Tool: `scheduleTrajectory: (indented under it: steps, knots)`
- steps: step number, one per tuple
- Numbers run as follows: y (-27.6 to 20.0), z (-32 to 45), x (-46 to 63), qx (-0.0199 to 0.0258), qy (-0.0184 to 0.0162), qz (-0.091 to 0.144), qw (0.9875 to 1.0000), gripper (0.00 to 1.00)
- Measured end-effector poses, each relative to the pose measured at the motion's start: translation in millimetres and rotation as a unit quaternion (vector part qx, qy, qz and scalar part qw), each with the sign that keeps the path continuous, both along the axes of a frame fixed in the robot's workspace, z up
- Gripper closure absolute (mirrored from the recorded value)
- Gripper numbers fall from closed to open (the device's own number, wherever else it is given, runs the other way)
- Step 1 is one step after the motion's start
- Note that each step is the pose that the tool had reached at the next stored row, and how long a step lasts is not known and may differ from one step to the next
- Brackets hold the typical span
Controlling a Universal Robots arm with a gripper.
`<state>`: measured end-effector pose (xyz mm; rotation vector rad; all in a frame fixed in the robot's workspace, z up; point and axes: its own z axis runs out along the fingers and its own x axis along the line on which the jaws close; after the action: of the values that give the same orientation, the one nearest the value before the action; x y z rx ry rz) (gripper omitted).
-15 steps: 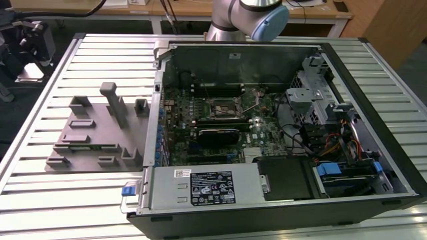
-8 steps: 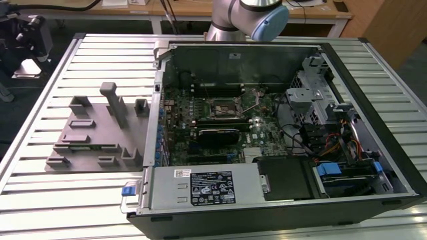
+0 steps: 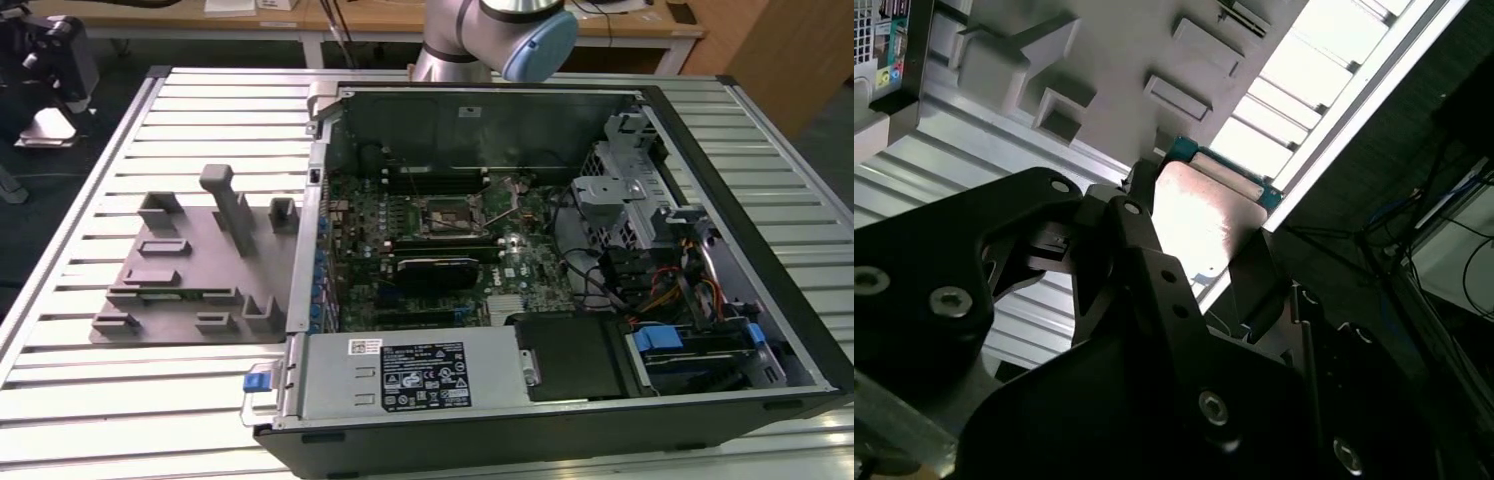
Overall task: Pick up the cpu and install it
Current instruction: 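Pick up the cpu and move it towards the insertion slot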
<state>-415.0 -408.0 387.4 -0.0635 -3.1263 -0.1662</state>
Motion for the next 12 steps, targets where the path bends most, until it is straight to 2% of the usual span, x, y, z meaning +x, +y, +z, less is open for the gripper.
scheduleTrajectory:
  steps: [12]
  knots:
    - [0.0,18.1,0.0,0.0000,0.0000,0.000,1.0000,0.46]
